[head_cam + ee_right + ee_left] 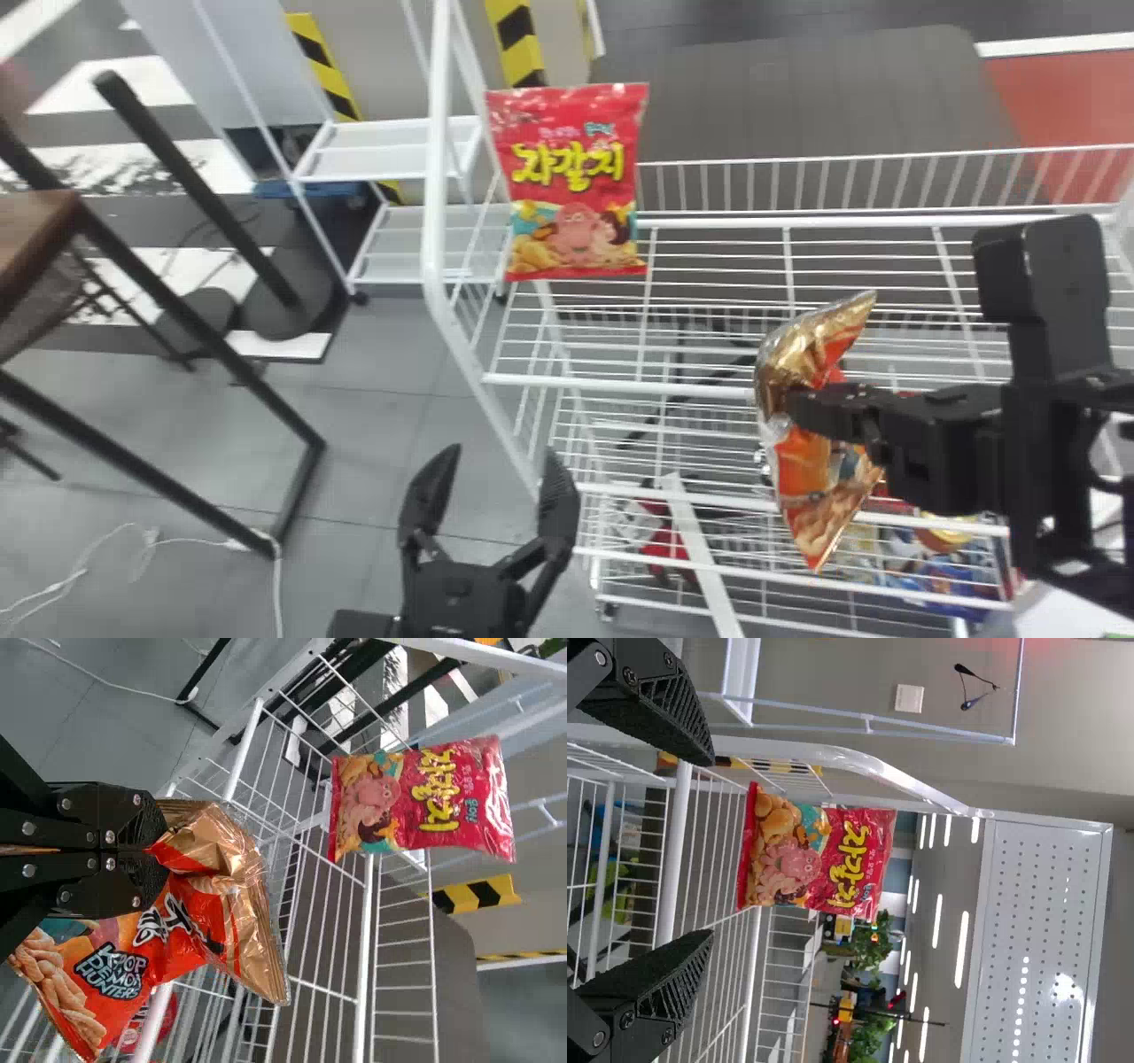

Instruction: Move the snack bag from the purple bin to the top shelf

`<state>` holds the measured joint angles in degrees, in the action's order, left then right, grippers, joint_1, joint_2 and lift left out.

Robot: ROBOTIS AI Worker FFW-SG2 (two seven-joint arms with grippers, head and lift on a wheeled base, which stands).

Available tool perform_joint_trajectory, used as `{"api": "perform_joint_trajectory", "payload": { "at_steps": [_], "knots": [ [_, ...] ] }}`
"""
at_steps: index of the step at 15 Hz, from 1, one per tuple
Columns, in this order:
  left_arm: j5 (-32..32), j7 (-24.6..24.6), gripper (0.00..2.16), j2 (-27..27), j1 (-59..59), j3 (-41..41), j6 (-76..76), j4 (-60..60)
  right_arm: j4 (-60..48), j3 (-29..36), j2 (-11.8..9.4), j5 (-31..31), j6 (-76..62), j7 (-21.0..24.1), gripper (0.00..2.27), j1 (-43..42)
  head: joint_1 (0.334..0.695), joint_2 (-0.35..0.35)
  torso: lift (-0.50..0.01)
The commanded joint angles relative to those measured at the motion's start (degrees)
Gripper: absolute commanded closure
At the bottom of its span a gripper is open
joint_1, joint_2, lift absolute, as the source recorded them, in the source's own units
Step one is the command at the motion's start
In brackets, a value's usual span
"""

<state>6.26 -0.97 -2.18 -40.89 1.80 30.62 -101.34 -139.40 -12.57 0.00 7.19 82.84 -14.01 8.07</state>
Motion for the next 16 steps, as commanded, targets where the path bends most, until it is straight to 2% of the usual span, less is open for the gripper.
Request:
{"api": "perform_joint_trajectory", "payload": {
  "at_steps": [1,6,11,16],
  "knots": [
    [0.24,-0.09,0.14,-0.01,0.02,-0.75,0.0,0.09,2.73,-1.5,0.05,-0.6,-1.67,0.12,2.25,-3.59,0.695,0.283,-0.001],
    [0.68,-0.26,0.14,-0.01,0.54,-1.36,0.0,0.53,9.76,-1.41,0.05,-0.87,-9.4,0.74,2.25,-9.48,0.695,0.296,-0.001],
    [1.03,-0.61,0.14,-0.01,1.69,-1.36,0.0,1.85,19.6,0.0,0.05,1.33,-27.68,1.17,2.25,-12.02,0.695,0.274,-0.001],
    [1.3,-0.88,0.14,-0.01,2.65,-2.06,0.0,3.35,32.08,-2.11,0.05,13.11,-54.75,4.6,2.25,-10.18,0.695,0.278,-0.001]
  ]
}}
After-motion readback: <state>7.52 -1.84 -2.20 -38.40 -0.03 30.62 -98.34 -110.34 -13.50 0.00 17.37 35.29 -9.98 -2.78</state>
